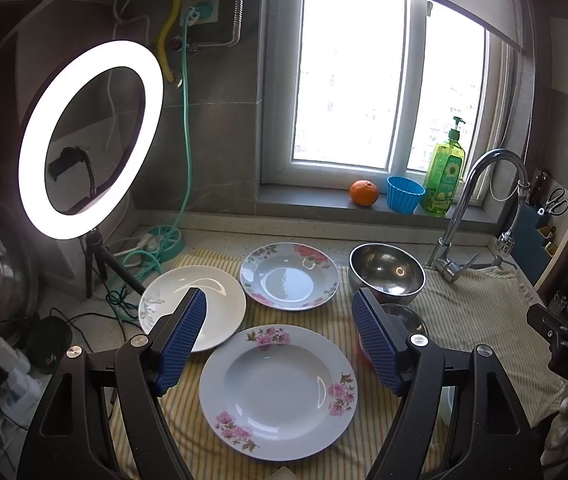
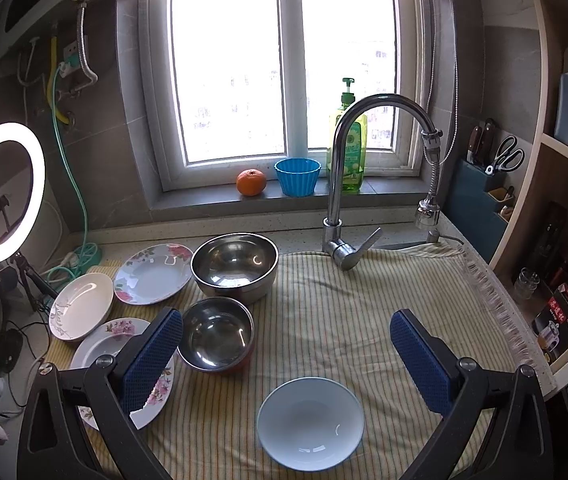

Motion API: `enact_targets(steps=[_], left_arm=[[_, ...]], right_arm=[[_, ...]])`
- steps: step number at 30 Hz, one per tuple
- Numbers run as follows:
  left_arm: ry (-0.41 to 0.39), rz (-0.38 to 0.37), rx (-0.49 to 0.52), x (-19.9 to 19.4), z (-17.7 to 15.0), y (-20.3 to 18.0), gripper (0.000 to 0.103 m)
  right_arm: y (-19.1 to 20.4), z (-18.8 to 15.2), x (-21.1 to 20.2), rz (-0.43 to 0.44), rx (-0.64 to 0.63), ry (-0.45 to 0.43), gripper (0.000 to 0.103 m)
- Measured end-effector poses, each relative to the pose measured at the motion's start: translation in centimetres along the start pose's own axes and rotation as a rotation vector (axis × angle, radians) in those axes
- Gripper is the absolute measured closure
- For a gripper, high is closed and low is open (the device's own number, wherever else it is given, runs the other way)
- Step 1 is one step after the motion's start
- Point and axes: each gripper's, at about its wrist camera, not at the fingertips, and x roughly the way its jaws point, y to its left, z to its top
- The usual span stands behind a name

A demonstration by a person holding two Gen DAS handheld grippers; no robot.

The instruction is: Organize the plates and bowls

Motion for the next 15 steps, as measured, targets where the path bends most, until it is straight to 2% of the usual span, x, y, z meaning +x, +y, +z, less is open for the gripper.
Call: enact_targets(steps=[15], left_arm=[[0.005, -0.001, -0.004, 0.53, 0.10, -0.15, 0.028]], right_arm=[[0.04, -0.12, 0.40, 0.004, 0.001, 0.006, 0.000]])
